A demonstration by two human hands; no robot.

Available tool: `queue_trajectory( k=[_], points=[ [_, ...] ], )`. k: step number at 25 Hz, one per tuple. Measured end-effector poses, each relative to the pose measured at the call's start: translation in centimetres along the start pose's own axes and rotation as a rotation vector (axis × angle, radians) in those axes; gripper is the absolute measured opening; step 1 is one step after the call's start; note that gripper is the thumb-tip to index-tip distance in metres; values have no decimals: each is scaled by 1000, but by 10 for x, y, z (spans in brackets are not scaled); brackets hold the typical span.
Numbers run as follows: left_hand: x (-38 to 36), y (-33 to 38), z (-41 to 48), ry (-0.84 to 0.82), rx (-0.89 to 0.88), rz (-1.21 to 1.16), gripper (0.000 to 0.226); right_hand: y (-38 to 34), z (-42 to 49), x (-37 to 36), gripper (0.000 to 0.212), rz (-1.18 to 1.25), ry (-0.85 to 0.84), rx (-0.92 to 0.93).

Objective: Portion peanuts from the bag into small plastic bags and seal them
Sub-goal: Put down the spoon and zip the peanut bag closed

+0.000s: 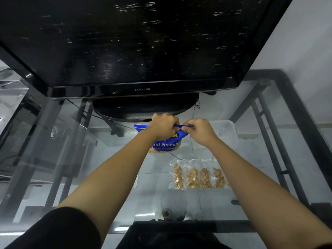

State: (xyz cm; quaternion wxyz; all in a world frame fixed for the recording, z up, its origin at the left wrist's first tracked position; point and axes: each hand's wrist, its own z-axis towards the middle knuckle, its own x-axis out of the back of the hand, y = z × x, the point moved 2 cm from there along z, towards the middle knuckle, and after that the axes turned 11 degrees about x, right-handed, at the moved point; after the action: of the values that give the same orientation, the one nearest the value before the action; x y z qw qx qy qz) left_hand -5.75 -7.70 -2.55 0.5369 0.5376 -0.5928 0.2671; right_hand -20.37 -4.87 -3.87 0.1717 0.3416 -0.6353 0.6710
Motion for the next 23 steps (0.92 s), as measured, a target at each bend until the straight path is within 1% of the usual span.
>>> queue_trajectory(
  k=[2, 5, 8, 11, 17, 20, 23],
  points=[
    [1, -5, -2, -7, 24, -43, 18, 0, 2, 0, 16, -3, 5, -11],
    [5, -20, -5, -44, 109, -108, 19, 3, 2, 0, 20, -1, -3, -42],
    [9, -43, -13, -65, 189, -108, 17, 4, 1, 1, 23, 24, -11, -50],
    [13, -64, -21, -63, 230, -75, 17, 4, 0, 2, 22, 27, -10, -44],
    [16, -97, -30, -8, 235, 39, 23, 3, 2, 1, 24, -1, -11, -39],
    [18, -100, -35, 7, 200, 72, 28, 3, 4, 0, 23, -124, -56, -12],
    [23, -94, -36, -20, 172, -1, 35, -11, 10, -3, 27, -215, -121, 82]
  ],
)
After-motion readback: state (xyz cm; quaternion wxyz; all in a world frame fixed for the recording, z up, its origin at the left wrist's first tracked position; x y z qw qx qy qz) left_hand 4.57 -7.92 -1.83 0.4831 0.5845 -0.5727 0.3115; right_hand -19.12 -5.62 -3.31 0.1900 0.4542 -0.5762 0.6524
